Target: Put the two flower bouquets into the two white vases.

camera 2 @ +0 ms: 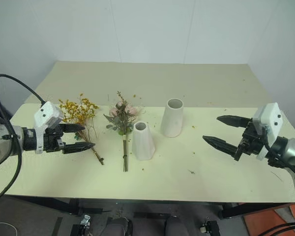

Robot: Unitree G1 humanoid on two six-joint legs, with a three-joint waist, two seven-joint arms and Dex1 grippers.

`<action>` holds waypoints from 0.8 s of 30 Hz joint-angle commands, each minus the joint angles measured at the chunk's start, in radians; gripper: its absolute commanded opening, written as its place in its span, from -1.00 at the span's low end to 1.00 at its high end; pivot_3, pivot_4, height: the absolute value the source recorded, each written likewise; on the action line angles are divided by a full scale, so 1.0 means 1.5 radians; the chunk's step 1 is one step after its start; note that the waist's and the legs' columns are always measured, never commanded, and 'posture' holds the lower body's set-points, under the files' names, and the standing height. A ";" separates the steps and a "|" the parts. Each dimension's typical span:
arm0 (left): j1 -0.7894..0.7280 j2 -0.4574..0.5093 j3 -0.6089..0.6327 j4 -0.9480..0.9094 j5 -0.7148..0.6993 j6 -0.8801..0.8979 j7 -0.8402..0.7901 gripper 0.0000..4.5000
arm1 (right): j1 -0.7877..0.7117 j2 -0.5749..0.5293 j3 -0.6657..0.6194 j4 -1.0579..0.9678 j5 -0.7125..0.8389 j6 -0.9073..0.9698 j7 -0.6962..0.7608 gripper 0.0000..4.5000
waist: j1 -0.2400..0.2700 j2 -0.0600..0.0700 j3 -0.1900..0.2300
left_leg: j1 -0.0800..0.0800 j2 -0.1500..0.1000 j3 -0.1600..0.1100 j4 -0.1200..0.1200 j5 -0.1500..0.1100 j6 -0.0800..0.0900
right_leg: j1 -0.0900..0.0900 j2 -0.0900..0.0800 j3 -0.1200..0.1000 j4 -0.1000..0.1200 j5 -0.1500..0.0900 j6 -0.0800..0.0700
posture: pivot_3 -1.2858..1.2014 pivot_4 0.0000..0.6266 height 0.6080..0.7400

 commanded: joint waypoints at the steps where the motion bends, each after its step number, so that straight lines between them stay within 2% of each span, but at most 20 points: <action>1: -0.086 -0.021 -0.017 -0.015 -0.021 0.178 0.076 0.98 | -0.020 -0.013 -0.004 0.003 0.003 -0.017 0.010 1.00 | 0.000 0.000 0.000 | 0.000 0.000 0.000 0.000 0.000 0.000 | 0.000 0.000 0.000 0.000 0.000 0.000 | 0.03 -0.52 1.00; 5: -0.162 -0.094 -0.032 -0.017 -0.013 0.345 0.170 0.98 | -0.030 -0.014 0.004 0.011 0.000 -0.016 0.016 1.00 | -0.001 0.000 0.000 | 0.000 0.000 0.000 0.000 0.000 0.000 | 0.000 0.000 0.000 0.000 0.000 0.000 | 0.03 -0.52 1.00; 10: -0.171 -0.123 -0.036 0.045 -0.073 0.355 0.350 0.98 | -0.038 -0.018 0.007 0.019 0.000 -0.014 0.022 1.00 | -0.008 -0.001 0.000 | 0.000 0.000 0.000 0.000 0.000 0.000 | -0.001 0.000 0.000 0.001 0.000 0.000 | 0.03 -0.52 1.00; 15: -0.162 -0.123 -0.025 0.098 -0.225 0.355 0.534 0.98 | -0.039 -0.018 0.009 0.021 0.000 -0.015 0.022 1.00 | -0.006 -0.001 0.000 | 0.001 0.000 -0.001 0.000 0.000 0.000 | 0.000 0.000 0.000 0.001 0.000 0.000 | 0.03 -0.52 1.00; 20: -0.169 -0.156 -0.013 0.175 -0.383 0.355 0.723 0.98 | -0.040 -0.015 0.010 0.021 0.000 -0.016 0.018 1.00 | 0.000 -0.001 0.000 | 0.000 0.000 -0.002 0.000 0.000 0.000 | -0.001 -0.001 0.000 0.001 0.000 0.000 | 0.03 -0.52 1.00; 24: -0.173 -0.204 0.010 0.239 -0.451 0.355 0.887 0.98 | -0.036 -0.015 0.004 0.017 0.001 -0.016 0.016 1.00 | 0.001 -0.001 0.000 | 0.000 -0.001 -0.002 0.000 0.000 0.000 | -0.001 -0.001 0.000 0.001 0.000 0.000 | 0.03 -0.52 1.00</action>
